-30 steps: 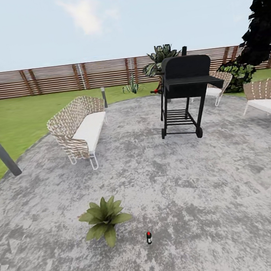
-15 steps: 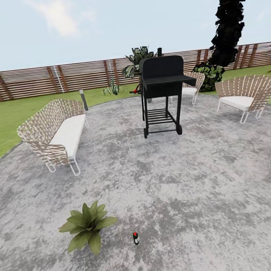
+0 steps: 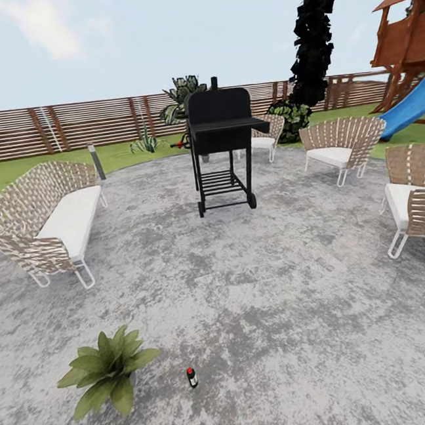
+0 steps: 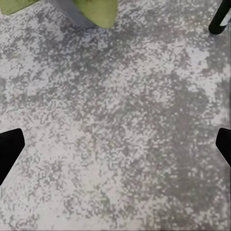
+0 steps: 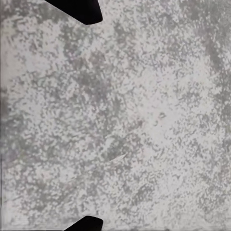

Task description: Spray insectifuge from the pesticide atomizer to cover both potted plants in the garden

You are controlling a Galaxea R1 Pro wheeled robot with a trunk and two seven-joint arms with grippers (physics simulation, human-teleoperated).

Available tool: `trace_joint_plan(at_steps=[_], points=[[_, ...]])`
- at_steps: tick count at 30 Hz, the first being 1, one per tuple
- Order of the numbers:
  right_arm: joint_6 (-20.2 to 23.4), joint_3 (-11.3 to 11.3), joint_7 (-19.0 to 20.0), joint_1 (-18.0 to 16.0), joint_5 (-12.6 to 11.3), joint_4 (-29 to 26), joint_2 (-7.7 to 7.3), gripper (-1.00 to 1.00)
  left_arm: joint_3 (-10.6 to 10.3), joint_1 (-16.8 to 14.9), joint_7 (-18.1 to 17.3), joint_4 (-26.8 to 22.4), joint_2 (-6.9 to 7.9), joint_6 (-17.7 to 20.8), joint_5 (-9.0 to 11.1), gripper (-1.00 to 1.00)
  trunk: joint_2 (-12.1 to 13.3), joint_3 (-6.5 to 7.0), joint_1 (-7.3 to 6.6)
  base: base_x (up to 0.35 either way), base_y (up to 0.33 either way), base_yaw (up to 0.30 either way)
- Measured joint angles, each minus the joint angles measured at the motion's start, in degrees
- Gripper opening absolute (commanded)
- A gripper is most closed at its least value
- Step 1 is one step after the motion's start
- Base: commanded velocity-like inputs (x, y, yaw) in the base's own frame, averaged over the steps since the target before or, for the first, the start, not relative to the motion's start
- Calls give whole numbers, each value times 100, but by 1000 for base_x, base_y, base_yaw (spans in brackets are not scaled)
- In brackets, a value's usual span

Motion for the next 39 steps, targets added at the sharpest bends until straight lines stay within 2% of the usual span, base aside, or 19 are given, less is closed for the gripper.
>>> trace_joint_plan(at_steps=[39], points=[[-1,43,0,-1,29,21,1,100,3,1,1,-2,-11,1,-9,100,-1564,-700,857,0,0,-7]])
